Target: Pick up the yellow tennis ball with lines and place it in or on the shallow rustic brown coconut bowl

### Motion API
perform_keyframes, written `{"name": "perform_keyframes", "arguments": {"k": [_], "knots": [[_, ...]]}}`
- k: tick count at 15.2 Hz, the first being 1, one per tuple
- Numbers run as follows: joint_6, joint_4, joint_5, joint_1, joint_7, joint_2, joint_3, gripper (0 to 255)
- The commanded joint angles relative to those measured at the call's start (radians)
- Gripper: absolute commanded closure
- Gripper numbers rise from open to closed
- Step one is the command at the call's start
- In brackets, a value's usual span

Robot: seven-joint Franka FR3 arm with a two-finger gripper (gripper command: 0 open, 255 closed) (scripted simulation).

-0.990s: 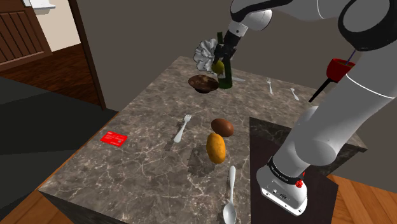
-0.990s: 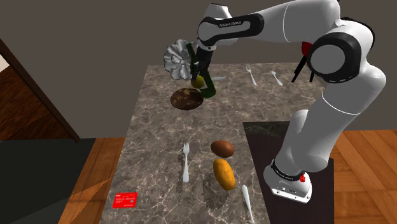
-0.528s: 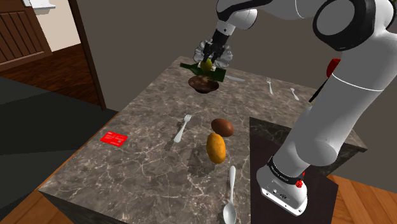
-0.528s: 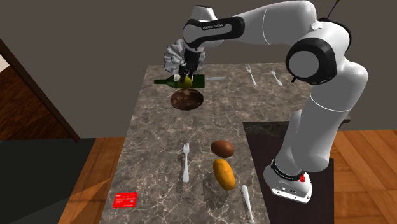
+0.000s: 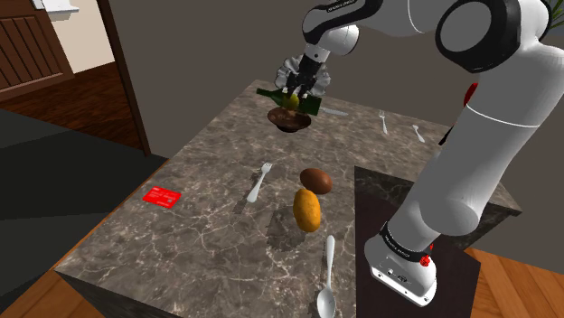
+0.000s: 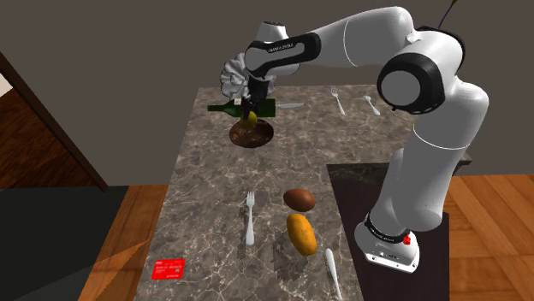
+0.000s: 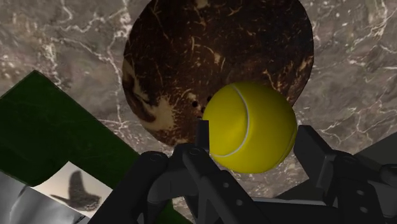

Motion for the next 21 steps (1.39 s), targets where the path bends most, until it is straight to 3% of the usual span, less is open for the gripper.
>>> {"name": "perform_keyframes", "arguments": {"k": [1,6,14,15,21], "knots": [[0.024,-0.018,0.01,-0.001,-0.012,0.008,0.001,255],[0.081,-0.053,0.044,-0.004,-0.045,0.04,0.006,255],[0.081,-0.053,0.044,-0.004,-0.045,0.04,0.006,255],[0.081,-0.053,0.044,-0.004,-0.045,0.04,0.006,0],[0.055,-0.044,0.026,-0.005,-0.034,0.019,0.001,0]]}}
